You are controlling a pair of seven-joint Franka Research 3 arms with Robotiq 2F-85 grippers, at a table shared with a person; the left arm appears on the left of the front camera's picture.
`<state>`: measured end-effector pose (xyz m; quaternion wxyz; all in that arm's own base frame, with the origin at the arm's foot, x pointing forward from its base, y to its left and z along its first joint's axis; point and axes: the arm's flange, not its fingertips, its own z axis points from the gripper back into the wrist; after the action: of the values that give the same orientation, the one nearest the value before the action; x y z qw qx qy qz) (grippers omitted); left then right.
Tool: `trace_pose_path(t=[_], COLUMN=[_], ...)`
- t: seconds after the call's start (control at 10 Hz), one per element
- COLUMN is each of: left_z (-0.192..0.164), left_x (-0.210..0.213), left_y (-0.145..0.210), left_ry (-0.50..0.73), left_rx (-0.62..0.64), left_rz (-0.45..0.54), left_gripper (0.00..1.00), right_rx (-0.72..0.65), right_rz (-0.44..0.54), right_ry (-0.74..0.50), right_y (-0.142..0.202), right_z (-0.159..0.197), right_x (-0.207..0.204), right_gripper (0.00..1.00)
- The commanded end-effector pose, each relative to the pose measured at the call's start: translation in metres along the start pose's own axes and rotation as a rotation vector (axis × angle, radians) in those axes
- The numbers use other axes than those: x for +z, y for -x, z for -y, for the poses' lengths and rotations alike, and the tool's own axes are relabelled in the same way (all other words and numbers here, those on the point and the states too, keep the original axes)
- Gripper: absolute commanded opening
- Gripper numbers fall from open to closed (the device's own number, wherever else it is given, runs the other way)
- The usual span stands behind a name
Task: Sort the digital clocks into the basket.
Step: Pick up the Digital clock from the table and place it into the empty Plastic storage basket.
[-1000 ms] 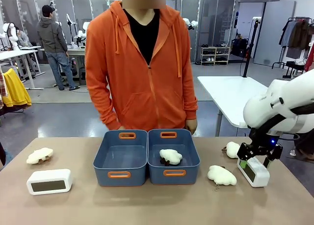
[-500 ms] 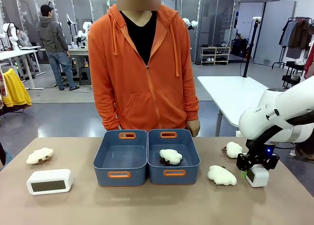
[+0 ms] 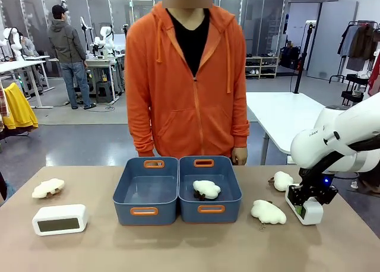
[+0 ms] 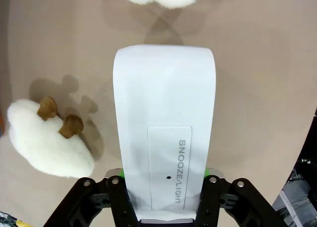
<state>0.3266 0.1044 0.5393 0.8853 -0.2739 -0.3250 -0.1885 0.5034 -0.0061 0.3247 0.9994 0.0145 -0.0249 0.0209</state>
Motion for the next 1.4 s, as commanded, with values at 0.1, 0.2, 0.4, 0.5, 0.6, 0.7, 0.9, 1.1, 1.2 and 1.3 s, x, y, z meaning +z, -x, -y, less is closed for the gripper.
trace_pose_path(t=[0.1, 0.2, 0.4, 0.5, 0.6, 0.7, 0.9, 1.1, 1.2, 1.3], left_z=[-0.001, -0.001, -0.001, -0.001, -0.001, -0.001, -0.001, -0.001, -0.001, -0.001], left_x=[0.0, 0.0, 0.0, 0.0, 0.0, 0.0, 0.0, 0.0, 0.0, 0.0], left_y=[0.001, 0.001, 0.001, 0.001, 0.001, 0.001, 0.001, 0.001, 0.001, 0.001], left_ry=[0.018, 0.018, 0.018, 0.018, 0.018, 0.018, 0.018, 0.018, 0.018, 0.018], left_rx=[-0.016, -0.016, -0.016, -0.016, -0.016, -0.016, -0.016, -0.016, -0.016, -0.016], left_rz=[0.003, 0.003, 0.003, 0.003, 0.003, 0.003, 0.003, 0.003, 0.003, 0.003], left_gripper=[1.0, 1.0, 1.0, 1.0, 1.0, 1.0, 1.0, 1.0, 1.0, 1.0], right_rx=[0.165, 0.338, 0.532, 0.632, 0.718, 0.808, 0.884, 0.895, 0.913, 0.927], right_rz=[0.117, 0.173, 0.244, 0.266, 0.277, 0.29, 0.332, 0.37, 0.376, 0.423], right_ry=[-0.136, -0.162, -0.145, -0.156, -0.148, -0.15, -0.19, -0.159, -0.161, -0.18], right_y=[0.024, 0.028, 0.007, 0.001, 0.002, 0.006, 0.015, 0.02, 0.017, 0.014], right_z=[-0.02, -0.054, -0.134, -0.177, -0.215, -0.253, -0.325, -0.397, -0.416, -0.428], right_x=[0.09, 0.137, 0.174, 0.181, 0.188, 0.197, 0.194, 0.163, 0.14, 0.119], right_gripper=[0.0, 0.0, 0.0, 0.0, 0.0, 0.0, 0.0, 0.0, 0.0, 0.0])
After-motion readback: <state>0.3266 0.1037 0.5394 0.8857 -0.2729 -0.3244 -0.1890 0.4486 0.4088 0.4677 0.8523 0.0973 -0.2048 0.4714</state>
